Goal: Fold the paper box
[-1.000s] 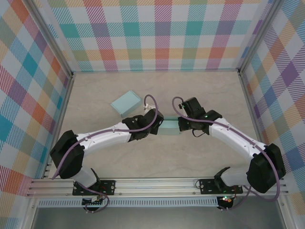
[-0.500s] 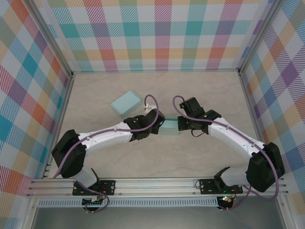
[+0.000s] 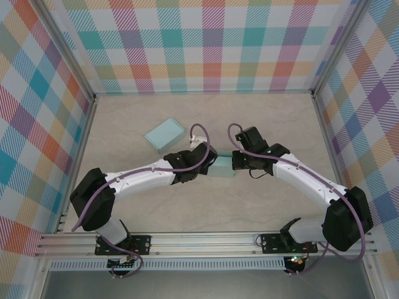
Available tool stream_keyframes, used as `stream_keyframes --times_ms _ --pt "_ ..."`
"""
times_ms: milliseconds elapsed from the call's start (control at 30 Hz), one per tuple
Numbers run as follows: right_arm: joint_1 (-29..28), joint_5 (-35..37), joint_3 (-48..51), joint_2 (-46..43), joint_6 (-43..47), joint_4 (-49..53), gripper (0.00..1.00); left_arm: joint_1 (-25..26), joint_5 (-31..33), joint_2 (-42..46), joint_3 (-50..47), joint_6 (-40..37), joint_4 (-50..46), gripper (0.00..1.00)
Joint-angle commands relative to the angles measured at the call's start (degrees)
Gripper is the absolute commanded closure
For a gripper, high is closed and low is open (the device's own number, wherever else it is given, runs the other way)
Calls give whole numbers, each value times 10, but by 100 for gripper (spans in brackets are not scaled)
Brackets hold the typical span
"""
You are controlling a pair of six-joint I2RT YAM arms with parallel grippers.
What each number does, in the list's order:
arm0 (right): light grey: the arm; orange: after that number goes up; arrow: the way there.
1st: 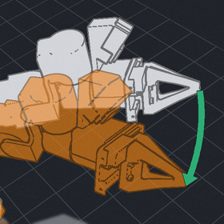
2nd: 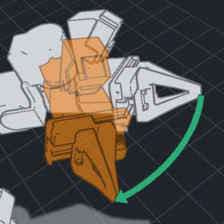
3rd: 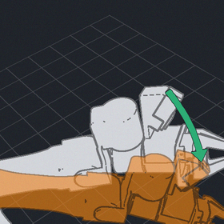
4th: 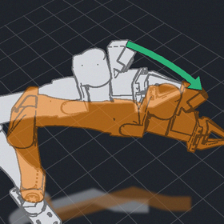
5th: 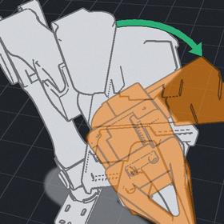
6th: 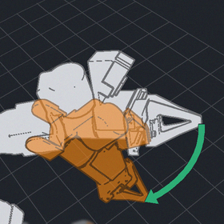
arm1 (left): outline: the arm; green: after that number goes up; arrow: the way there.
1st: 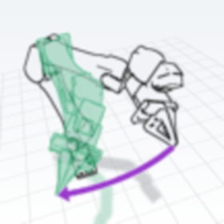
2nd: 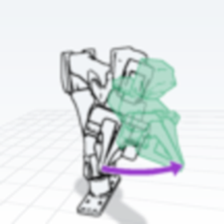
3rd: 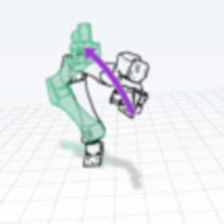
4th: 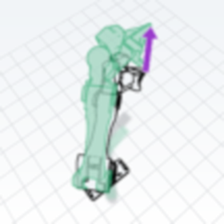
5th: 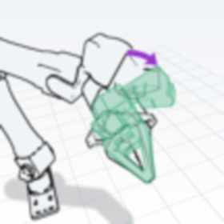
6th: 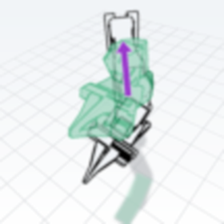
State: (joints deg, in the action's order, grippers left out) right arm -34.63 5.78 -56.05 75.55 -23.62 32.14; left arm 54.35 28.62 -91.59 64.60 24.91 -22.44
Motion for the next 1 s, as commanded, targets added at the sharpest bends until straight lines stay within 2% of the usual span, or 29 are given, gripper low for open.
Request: stream_keyframes --times_ms 0,433,900,967 --pt "-9 -61 -13 -7 -13 -56 94 21 -36 -16 13 4 9 100" --pt "-9 -29 39 2 -3 -63 100 23 -6 -7 -6 17 10 100" --pt "-9 4 87 6 10 -78 100 23 -4 13 -59 32 38 100" --pt "-9 3 89 4 10 -81 100 23 -11 28 -66 32 48 90"
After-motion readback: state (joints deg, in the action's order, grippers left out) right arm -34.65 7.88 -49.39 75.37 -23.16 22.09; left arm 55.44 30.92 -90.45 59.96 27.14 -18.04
